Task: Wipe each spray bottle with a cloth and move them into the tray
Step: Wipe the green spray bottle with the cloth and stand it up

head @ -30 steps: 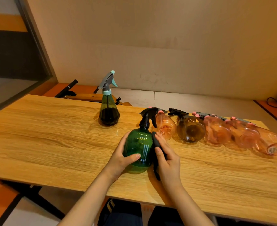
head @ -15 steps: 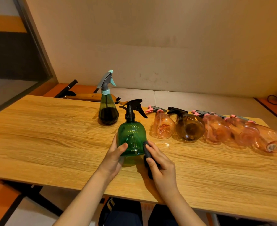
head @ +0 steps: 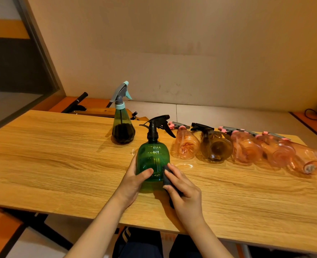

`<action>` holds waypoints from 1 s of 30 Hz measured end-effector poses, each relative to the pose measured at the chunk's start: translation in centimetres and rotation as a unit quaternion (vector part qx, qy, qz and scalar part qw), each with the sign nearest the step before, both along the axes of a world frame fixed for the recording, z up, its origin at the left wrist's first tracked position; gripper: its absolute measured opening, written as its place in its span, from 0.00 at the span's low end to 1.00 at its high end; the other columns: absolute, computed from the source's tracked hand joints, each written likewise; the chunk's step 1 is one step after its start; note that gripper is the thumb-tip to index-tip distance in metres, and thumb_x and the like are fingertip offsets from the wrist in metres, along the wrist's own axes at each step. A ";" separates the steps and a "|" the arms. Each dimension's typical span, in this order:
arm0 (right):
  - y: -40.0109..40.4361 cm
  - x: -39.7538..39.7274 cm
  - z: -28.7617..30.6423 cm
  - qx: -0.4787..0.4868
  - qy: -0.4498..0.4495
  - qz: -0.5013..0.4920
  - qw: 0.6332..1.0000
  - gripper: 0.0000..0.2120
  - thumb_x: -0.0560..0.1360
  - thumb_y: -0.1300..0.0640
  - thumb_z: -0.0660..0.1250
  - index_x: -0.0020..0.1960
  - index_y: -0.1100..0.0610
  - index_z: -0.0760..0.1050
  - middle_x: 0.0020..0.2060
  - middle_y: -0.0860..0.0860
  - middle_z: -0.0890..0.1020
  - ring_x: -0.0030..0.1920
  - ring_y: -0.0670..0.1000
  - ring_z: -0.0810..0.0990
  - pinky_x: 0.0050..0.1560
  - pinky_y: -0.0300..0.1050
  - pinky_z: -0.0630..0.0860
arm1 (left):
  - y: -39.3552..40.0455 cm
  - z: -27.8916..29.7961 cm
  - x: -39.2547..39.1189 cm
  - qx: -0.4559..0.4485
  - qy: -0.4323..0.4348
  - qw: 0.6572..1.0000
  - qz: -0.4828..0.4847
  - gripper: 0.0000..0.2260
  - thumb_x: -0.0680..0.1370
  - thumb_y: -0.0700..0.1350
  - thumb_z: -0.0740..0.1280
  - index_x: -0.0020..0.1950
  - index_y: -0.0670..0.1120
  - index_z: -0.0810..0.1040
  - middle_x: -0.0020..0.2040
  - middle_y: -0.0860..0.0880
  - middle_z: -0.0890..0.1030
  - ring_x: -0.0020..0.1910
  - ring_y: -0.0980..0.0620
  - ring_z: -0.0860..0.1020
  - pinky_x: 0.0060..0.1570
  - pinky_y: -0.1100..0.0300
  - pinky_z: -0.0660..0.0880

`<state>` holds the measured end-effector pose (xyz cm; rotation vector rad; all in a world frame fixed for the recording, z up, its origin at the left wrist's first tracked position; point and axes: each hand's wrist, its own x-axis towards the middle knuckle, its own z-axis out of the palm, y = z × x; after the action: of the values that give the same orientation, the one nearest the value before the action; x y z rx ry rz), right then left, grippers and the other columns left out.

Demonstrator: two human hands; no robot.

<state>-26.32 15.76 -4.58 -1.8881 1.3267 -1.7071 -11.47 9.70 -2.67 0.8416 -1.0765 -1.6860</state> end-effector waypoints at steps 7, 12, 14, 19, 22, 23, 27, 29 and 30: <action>-1.1 -0.4 1.1 -0.006 -0.011 -0.039 0.999 0.19 0.71 0.58 0.67 0.62 0.59 0.73 0.60 0.46 0.76 0.62 0.39 0.73 0.63 0.33 0.68 | 0.1 -0.2 0.0 -0.046 -0.046 0.998 -0.012 0.38 0.59 0.47 0.75 0.68 0.53 0.67 0.57 0.48 0.81 0.57 0.48 0.80 0.47 0.56 0.79; -3.0 -1.5 3.6 0.008 -0.003 -0.042 0.999 0.20 0.71 0.63 0.66 0.63 0.57 0.71 0.58 0.40 0.75 0.61 0.33 0.71 0.62 0.31 0.67 | 0.4 -0.2 -0.3 -0.088 -0.088 0.992 -0.036 0.36 0.61 0.47 0.76 0.67 0.54 0.68 0.58 0.53 0.80 0.59 0.51 0.79 0.49 0.58 0.78; -3.2 -1.8 3.9 0.019 0.010 -0.026 0.999 0.20 0.72 0.62 0.65 0.63 0.56 0.71 0.58 0.41 0.75 0.61 0.35 0.72 0.62 0.33 0.68 | 0.4 -0.2 -0.2 -0.085 -0.088 0.992 -0.036 0.36 0.61 0.46 0.76 0.67 0.54 0.68 0.58 0.54 0.80 0.59 0.52 0.79 0.49 0.58 0.78; -2.5 -2.0 2.9 0.062 -0.020 -0.016 0.998 0.20 0.73 0.60 0.63 0.64 0.49 0.70 0.59 0.37 0.74 0.63 0.33 0.70 0.63 0.31 0.66 | 0.2 -0.3 0.2 -0.054 -0.053 0.996 -0.046 0.38 0.59 0.46 0.76 0.67 0.52 0.69 0.56 0.50 0.82 0.56 0.49 0.80 0.47 0.57 0.78; -2.0 -1.3 2.3 0.068 -0.032 -0.020 0.997 0.22 0.73 0.61 0.63 0.66 0.52 0.68 0.61 0.38 0.71 0.65 0.33 0.67 0.64 0.29 0.63 | 0.1 -0.3 0.3 -0.035 -0.027 0.998 -0.049 0.37 0.58 0.46 0.75 0.66 0.52 0.69 0.52 0.49 0.84 0.52 0.49 0.82 0.44 0.56 0.79; -1.9 -1.1 2.2 0.068 -0.032 -0.018 0.997 0.22 0.73 0.61 0.62 0.67 0.53 0.67 0.62 0.38 0.71 0.66 0.34 0.66 0.65 0.29 0.62 | 0.0 -0.2 0.3 -0.030 -0.019 0.998 -0.047 0.37 0.57 0.46 0.75 0.66 0.52 0.69 0.52 0.49 0.84 0.52 0.48 0.82 0.43 0.56 0.79; -1.0 -0.1 1.4 0.052 -0.017 0.006 0.998 0.23 0.74 0.61 0.64 0.69 0.51 0.66 0.66 0.38 0.69 0.68 0.39 0.66 0.66 0.31 0.62 | -0.1 -0.3 0.5 0.005 0.020 0.999 -0.025 0.46 0.51 0.50 0.82 0.68 0.48 0.70 0.55 0.44 0.82 0.52 0.45 0.81 0.44 0.53 0.80; -0.4 0.4 0.8 0.036 -0.014 0.011 0.999 0.24 0.74 0.58 0.62 0.69 0.51 0.65 0.67 0.37 0.69 0.68 0.41 0.67 0.66 0.32 0.63 | -0.2 -0.2 0.6 0.021 0.041 0.999 -0.018 0.49 0.48 0.54 0.84 0.67 0.46 0.71 0.54 0.43 0.82 0.52 0.45 0.81 0.45 0.53 0.81; -0.2 0.5 0.7 0.029 -0.012 0.010 0.999 0.24 0.74 0.58 0.61 0.69 0.50 0.64 0.67 0.35 0.68 0.68 0.42 0.67 0.66 0.33 0.63 | -0.3 -0.2 0.7 0.026 0.049 0.998 -0.016 0.49 0.48 0.54 0.84 0.66 0.46 0.71 0.54 0.43 0.82 0.51 0.45 0.81 0.44 0.53 0.81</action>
<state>-25.77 15.54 -3.92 -1.8373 1.3304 -1.6577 -10.75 9.45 -2.88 0.7698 -0.9883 -1.7708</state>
